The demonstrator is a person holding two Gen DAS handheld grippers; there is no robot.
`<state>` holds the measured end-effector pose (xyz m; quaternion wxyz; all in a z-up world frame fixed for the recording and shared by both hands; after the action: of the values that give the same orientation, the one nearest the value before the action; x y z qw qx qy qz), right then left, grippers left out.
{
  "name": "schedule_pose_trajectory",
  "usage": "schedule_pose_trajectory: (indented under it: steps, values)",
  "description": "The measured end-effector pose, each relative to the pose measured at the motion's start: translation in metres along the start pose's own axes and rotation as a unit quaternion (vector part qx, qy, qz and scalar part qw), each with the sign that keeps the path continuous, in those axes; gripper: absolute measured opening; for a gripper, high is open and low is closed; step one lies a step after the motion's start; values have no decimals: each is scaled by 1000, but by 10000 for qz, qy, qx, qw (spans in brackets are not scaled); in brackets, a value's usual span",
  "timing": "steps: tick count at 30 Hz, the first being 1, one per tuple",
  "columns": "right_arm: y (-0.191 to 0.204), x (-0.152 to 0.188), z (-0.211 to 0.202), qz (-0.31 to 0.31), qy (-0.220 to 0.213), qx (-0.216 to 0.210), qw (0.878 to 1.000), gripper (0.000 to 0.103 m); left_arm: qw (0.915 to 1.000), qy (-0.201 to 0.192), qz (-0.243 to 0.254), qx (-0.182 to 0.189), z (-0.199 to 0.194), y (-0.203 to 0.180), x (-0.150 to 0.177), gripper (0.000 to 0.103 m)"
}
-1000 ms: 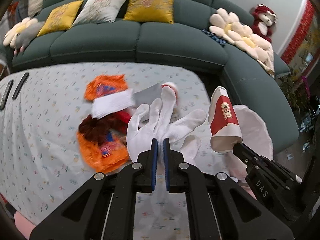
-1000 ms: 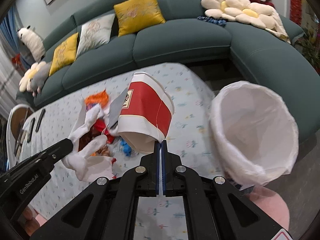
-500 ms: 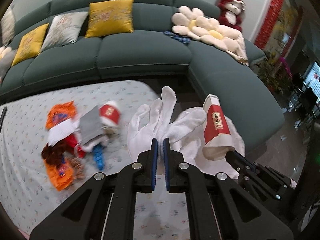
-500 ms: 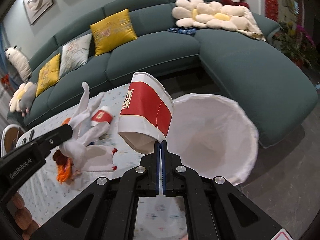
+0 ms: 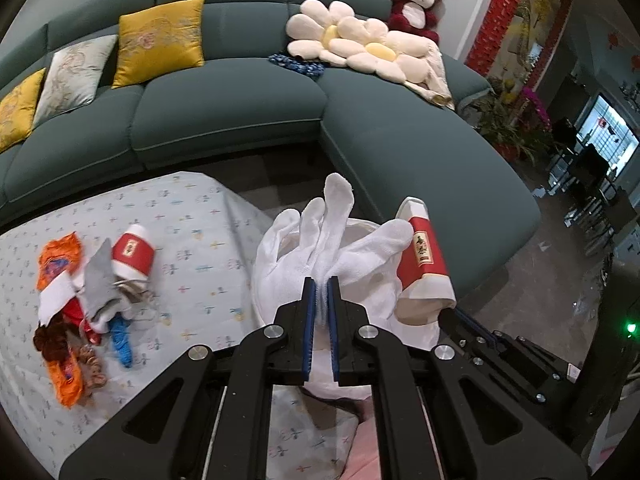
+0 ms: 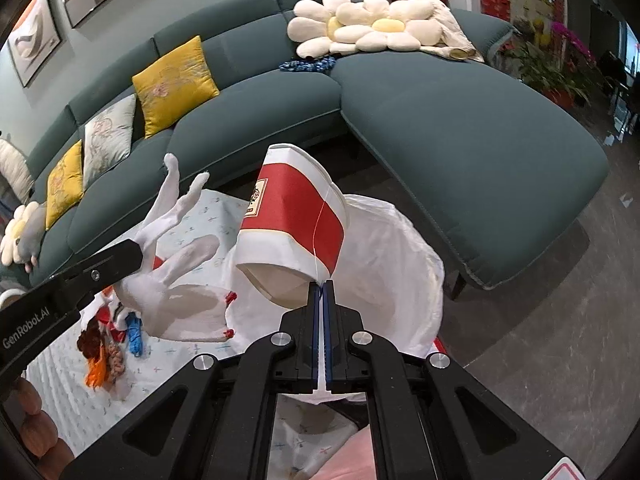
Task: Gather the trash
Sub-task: 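Carry the glove and cup in both tools over the white bin, then open both tools to drop the glove and cup into the bin, then move both open tools back over the trash pile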
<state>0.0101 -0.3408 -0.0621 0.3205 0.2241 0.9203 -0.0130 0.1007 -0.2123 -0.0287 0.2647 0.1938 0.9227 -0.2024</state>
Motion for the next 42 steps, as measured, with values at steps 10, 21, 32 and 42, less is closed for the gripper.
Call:
schedule_pose_trajectory:
  steps: [10, 21, 32, 42]
  values:
    - [-7, -6, 6, 161, -57, -2, 9999, 8, 9999, 7, 161, -48, 11, -13, -3, 13]
    - [-6, -9, -4, 164, -150, 97, 9997, 29, 9995, -96, -97, -272, 5, 0, -7, 49]
    - [21, -13, -16, -75, -254, 15, 9996, 35, 9983, -247, -303, -433, -13, 26, -7, 49]
    - [59, -13, -24, -428, -298, -49, 9986, 45, 9960, -371, -565, -590, -32, 59, -6, 49]
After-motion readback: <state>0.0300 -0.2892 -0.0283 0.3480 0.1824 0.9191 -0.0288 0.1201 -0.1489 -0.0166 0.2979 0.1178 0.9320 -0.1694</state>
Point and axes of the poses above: each gripper's, at about its wrist camera, not at the fingertips, and z roughly the way its jaws point, y to its left, x to its underside, the point moved 4 cm from there along z, roughly the way its jaws point, and after that the axes turned 7 degrees about -z, right-handed, at the moved point
